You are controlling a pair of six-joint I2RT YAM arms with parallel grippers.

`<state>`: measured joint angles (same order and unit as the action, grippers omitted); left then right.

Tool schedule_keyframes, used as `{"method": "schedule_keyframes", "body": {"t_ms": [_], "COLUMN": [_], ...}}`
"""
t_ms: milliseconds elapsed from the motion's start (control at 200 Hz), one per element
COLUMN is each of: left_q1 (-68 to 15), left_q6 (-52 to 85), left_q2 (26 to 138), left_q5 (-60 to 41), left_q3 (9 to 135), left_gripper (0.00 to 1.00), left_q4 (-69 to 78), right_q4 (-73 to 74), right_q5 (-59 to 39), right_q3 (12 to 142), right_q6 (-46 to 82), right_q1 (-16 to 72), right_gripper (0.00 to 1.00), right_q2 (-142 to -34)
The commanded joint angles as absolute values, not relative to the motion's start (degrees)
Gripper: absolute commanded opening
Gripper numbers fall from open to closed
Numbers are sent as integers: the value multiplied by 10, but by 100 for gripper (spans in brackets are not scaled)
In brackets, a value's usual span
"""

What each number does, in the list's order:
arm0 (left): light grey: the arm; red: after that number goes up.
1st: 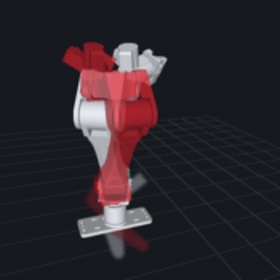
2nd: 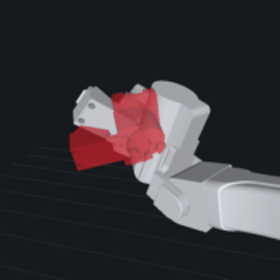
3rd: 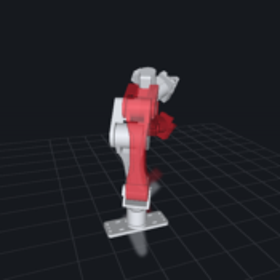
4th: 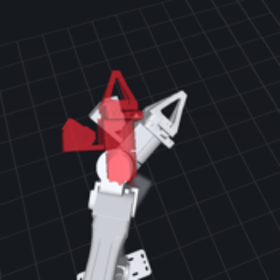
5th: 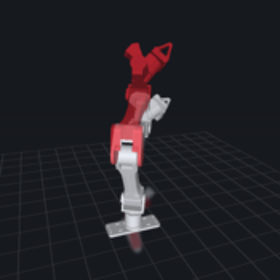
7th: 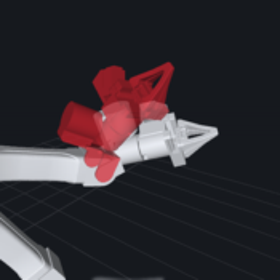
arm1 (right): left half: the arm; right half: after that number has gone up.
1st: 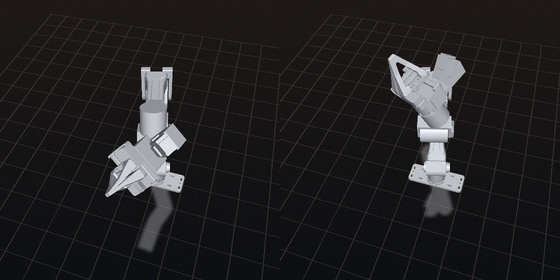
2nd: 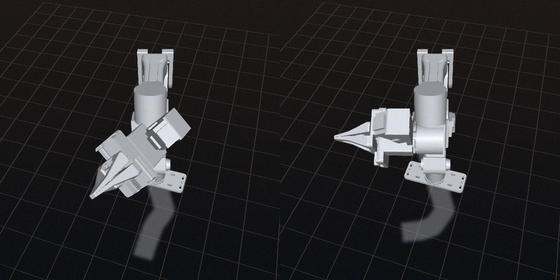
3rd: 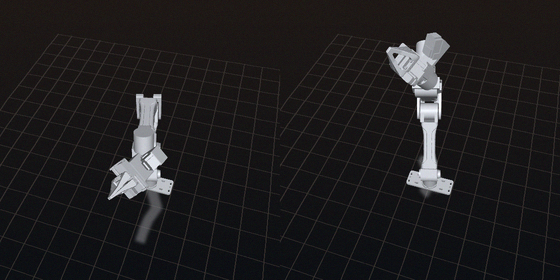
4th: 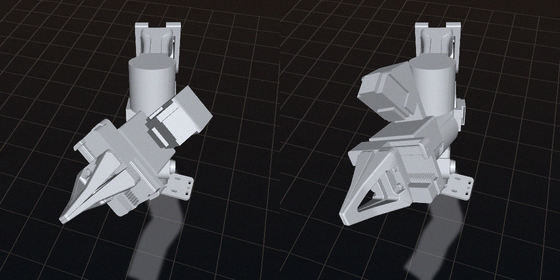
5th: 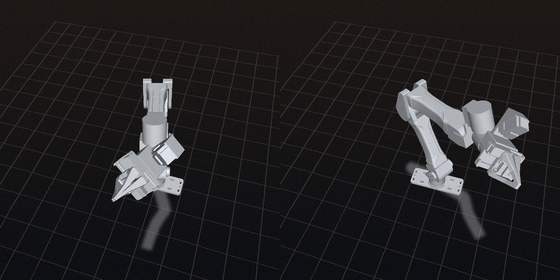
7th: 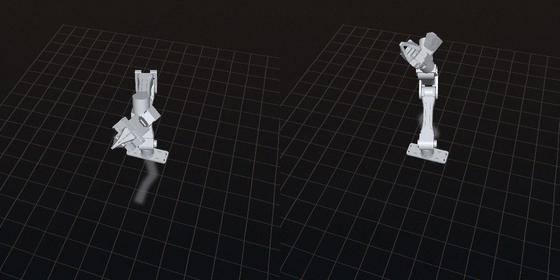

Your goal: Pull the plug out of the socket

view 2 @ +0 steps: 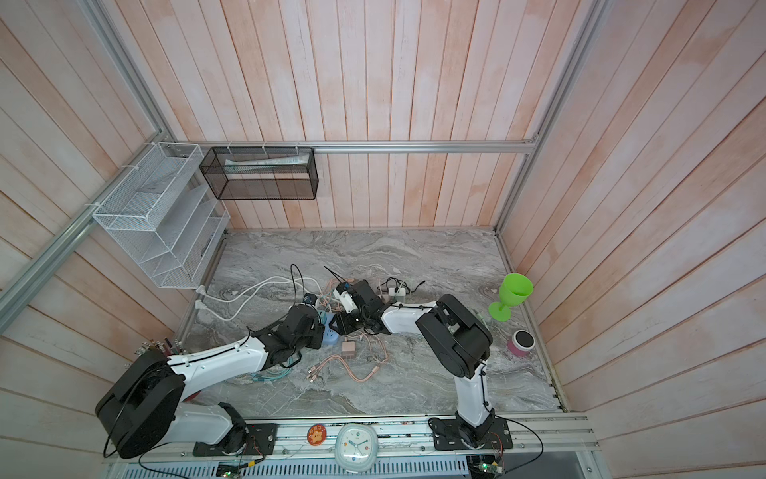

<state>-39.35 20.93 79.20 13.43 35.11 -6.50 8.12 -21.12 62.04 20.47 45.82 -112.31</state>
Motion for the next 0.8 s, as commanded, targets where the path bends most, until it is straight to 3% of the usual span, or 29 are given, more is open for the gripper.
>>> {"method": "schedule_keyframes", "body": {"t_ms": [0,665,795], "left_q1": [-407,-407,-407], "left_q6": [198,145,142], "left_q2": [791,782,787], "left_q5": [88,32,41], "left_q3": [370,359,365], "left_gripper": [16,16,15], "left_q4": [8,19,4], "right_q4": [14,43,37], "right_q5": [-200,-200,-210], "right_q3": [617,574,570], "right_q6": [194,138,132], "right_q1": [467,436,436], "right_gripper": [54,60,56], "right_q2": [-1169,-1132,-1136]}}
